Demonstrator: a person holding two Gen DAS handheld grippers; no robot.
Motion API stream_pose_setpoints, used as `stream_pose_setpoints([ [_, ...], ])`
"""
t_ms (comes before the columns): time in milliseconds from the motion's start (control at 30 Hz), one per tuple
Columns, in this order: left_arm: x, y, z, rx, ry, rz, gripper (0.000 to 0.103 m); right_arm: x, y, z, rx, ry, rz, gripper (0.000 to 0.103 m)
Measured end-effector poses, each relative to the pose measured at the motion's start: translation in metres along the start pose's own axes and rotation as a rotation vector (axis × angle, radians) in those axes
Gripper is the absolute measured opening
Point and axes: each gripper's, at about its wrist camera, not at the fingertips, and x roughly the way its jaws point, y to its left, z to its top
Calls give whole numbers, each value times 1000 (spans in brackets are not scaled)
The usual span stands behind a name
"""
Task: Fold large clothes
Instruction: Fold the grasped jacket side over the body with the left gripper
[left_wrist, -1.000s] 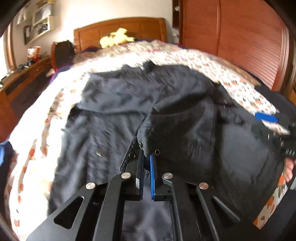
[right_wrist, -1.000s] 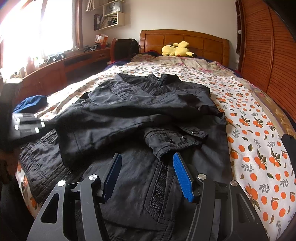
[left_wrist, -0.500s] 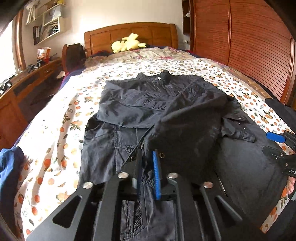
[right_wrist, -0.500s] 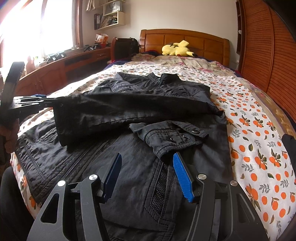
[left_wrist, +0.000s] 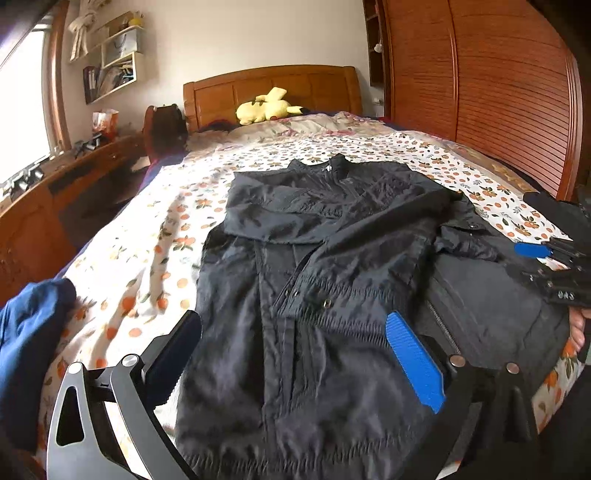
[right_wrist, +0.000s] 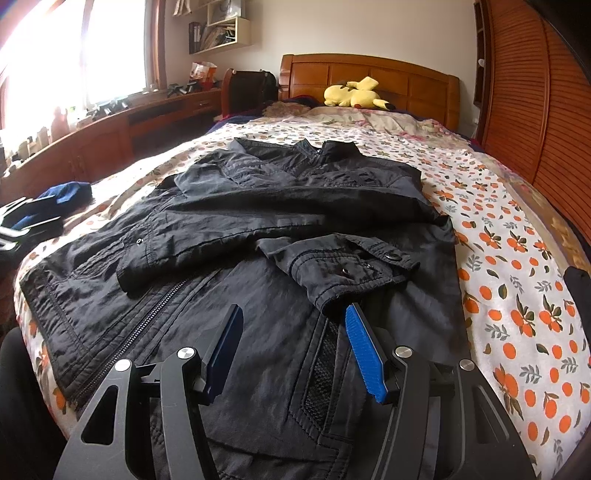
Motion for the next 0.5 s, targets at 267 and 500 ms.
stream_pose_setpoints([
  [267, -22, 20, -29, -30, 22, 26, 101, 3, -1, -1, 4, 10, -8, 56],
  [500, -30, 34, -48, -52, 41, 45, 101, -3, -2, 1, -1, 8, -25, 56],
])
